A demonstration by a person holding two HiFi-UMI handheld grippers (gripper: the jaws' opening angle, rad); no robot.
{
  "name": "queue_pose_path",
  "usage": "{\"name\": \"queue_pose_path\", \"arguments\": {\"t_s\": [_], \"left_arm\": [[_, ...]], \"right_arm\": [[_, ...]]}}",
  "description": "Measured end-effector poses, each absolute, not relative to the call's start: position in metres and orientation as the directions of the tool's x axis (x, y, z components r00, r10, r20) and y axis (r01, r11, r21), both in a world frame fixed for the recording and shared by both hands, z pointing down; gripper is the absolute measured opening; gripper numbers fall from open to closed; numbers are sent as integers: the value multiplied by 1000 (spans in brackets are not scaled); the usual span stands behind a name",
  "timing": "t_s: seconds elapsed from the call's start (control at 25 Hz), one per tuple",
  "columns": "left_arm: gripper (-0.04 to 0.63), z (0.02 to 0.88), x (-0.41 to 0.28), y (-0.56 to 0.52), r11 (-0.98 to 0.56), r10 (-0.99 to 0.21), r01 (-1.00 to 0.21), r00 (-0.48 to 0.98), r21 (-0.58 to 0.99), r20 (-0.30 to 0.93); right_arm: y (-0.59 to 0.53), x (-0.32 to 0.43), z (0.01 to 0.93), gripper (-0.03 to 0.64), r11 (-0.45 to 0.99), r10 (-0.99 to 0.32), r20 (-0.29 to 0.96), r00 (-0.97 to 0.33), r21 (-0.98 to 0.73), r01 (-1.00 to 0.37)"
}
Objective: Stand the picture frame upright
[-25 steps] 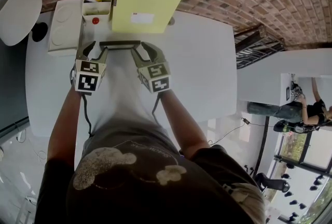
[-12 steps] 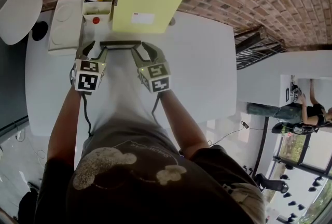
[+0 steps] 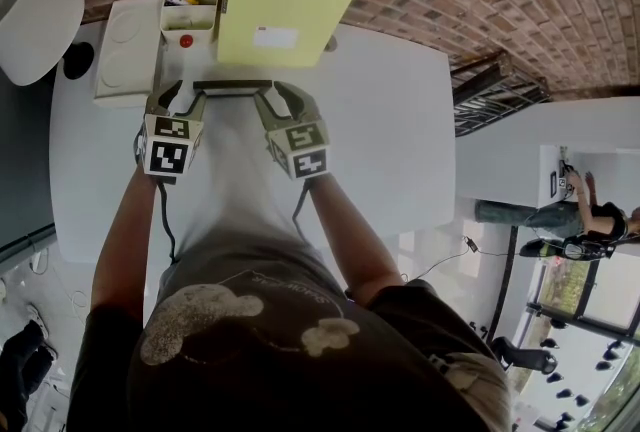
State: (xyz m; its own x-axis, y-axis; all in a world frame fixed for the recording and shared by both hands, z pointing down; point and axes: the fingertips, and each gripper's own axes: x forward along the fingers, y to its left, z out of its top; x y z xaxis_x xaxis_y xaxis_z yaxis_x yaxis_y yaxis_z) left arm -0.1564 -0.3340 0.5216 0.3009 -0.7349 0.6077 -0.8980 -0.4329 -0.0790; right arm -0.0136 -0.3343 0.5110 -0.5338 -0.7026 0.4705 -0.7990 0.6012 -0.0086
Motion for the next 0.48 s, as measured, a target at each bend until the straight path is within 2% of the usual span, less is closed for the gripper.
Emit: {"name": "queue_pose_path", "arguments": {"t_s": [0.48], "left_arm": [[204, 519, -155, -328, -436, -729, -897, 306, -72, 612]], "right_arm": [[-329, -11, 506, 167, 594, -712, 464, -527, -2, -805]]}}
